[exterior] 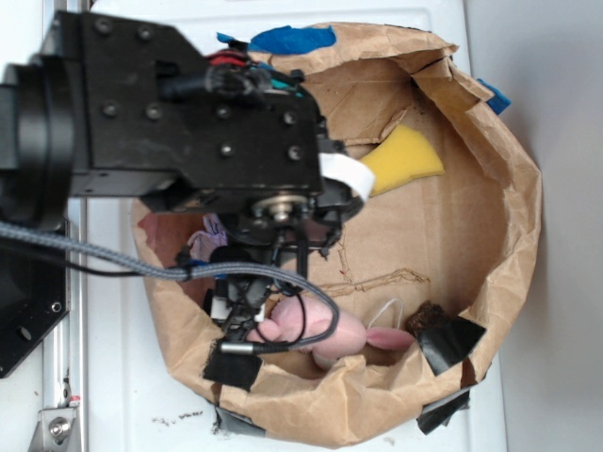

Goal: Grab the white paper.

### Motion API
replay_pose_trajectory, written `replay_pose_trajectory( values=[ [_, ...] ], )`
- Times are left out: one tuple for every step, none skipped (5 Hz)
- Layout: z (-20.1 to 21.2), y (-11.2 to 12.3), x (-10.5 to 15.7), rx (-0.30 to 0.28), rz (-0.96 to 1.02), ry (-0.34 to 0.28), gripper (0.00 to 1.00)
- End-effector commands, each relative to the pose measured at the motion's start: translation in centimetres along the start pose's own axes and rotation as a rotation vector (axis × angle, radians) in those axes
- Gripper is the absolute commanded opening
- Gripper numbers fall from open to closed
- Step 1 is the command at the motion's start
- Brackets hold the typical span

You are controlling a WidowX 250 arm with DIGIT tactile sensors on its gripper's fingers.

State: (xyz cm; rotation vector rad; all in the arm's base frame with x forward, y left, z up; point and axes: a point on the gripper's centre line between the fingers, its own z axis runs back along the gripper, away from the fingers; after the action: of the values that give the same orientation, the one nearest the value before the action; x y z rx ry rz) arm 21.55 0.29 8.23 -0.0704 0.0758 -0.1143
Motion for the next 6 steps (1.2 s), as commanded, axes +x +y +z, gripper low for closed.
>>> replay_pose_trajectory(
  values=[
    [-0.7, -1.8, -2.1, 0.074, -0.034, -0.011, 1.0],
    [0.1, -1.6, -2.9, 0.053, 0.007, -0.02, 1.0],
    [1.5, -0.7, -2.1, 0.032, 0.1, -0.011, 1.0],
    [2.8, -0.2, -1.3, 0.002, 0.143, -0.015, 1.0],
    [3.2, -0.1, -0.7, 0.017, 0.175, -0.018, 1.0],
    [2.9, 0.0, -0.1, 0.037, 0.196, -0.017, 1.0]
  ],
)
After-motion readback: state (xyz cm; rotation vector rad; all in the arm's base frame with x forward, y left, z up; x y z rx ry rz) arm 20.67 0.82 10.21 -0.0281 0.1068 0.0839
